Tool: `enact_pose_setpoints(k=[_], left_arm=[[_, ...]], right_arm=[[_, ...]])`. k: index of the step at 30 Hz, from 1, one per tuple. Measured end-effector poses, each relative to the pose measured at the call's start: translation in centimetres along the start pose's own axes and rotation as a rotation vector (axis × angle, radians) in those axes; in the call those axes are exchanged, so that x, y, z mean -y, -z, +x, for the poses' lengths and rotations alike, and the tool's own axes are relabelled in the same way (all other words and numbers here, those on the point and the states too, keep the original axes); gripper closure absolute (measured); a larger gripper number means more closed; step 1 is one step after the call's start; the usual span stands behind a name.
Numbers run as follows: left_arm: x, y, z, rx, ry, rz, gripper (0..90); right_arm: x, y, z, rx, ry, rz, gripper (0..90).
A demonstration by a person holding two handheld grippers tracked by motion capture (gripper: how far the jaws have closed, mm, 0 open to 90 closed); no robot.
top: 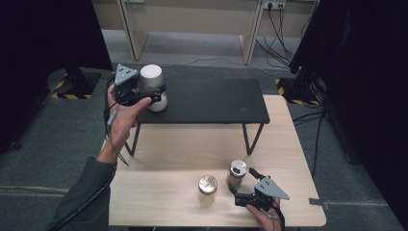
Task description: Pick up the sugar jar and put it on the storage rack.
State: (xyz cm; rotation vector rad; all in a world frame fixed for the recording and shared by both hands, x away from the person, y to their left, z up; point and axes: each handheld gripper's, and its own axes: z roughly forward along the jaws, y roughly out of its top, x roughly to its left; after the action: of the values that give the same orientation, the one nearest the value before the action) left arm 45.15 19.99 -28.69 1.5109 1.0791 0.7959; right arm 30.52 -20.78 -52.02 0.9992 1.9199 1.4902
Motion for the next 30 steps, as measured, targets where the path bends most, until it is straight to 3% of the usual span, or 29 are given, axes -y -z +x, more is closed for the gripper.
enact_pose_setpoints(k=[9, 30], left_arm=[[0.2, 0.6, -0.3, 0.005, 0.004, 0.007, 0.1], [0.9, 2.8, -2.3, 0.035, -0.017, -0.008, 0.6]], right_arm=[[0.0, 0.0, 0.0, -0.001, 0.0, 0.0, 3.7], [0.0, 0.0, 0.0, 0.0, 0.003, -0.003, 3.7]])
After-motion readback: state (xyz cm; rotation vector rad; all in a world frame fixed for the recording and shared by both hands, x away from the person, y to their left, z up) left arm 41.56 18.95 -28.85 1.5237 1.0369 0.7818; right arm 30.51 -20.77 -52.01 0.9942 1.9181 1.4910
